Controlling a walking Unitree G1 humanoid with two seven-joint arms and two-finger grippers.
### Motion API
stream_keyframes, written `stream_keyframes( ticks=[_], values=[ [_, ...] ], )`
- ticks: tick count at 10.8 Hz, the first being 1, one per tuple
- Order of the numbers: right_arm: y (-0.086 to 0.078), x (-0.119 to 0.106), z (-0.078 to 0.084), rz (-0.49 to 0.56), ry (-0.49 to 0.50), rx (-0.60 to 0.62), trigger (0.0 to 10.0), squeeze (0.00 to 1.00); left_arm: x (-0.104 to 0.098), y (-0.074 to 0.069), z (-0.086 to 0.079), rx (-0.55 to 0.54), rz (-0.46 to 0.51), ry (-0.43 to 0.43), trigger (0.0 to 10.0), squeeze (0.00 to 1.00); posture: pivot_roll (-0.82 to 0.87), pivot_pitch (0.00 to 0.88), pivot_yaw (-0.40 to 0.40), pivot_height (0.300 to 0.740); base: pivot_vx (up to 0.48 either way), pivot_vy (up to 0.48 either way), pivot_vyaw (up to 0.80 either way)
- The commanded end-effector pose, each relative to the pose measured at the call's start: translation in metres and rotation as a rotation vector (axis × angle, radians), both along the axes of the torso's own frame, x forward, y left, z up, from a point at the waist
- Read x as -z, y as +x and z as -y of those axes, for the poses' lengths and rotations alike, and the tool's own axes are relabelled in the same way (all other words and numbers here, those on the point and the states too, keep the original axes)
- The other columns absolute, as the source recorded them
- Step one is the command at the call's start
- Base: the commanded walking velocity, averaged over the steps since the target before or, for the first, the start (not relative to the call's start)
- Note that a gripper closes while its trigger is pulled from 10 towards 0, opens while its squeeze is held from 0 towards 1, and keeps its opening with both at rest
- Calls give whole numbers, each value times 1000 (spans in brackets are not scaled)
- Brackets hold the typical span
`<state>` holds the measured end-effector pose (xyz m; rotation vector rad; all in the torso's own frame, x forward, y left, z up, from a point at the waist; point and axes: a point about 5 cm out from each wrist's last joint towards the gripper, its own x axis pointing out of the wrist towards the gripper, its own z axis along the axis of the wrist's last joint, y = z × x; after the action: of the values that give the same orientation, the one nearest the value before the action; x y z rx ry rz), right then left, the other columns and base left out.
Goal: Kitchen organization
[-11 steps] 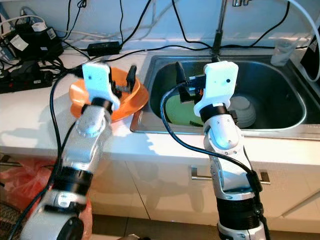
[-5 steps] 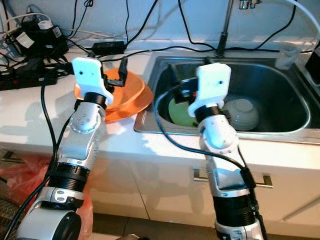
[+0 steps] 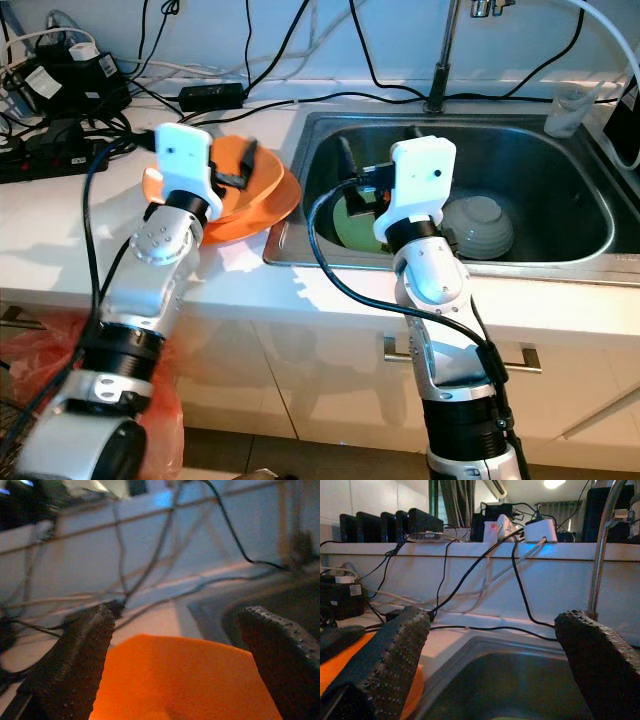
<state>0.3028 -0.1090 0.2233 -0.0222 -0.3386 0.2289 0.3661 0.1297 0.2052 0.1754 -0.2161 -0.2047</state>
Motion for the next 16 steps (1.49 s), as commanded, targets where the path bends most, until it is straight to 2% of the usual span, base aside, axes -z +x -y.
stream_keyframes(
  ticks=[1,3,4,5,9,13,14,16],
  values=[
    [-2,0,0,-6,13,-9,10000,1000,-12,3,3,58,7,20,10000,0,-51,0,97,740,0,0,0],
    [-2,2,0,-19,10,-13,10000,1000,-30,4,7,135,27,24,10000,0,-45,0,89,740,0,0,0],
    [-2,3,0,-26,8,-14,10000,1000,-29,2,16,230,6,65,10000,0,-45,0,85,740,0,0,0],
    [-2,4,0,-33,-1,-18,10000,1000,-22,-4,23,346,-8,196,10000,0,-45,0,79,740,0,0,0],
    [-1,3,4,-35,-13,-18,10000,1000,-4,3,8,341,-93,311,10000,0,-51,0,80,740,0,0,0],
    [-2,3,2,-38,-9,-26,10000,1000,16,8,-8,341,-204,371,10000,0,-55,0,81,740,0,0,0],
    [-1,2,2,-39,-8,-26,10000,1000,22,8,-10,353,-224,412,10000,0,-57,0,78,740,0,0,0],
    [-1,2,3,-37,-8,-25,10000,1000,20,11,-12,360,-217,433,10000,0,-59,0,78,740,0,0,0]
  ],
)
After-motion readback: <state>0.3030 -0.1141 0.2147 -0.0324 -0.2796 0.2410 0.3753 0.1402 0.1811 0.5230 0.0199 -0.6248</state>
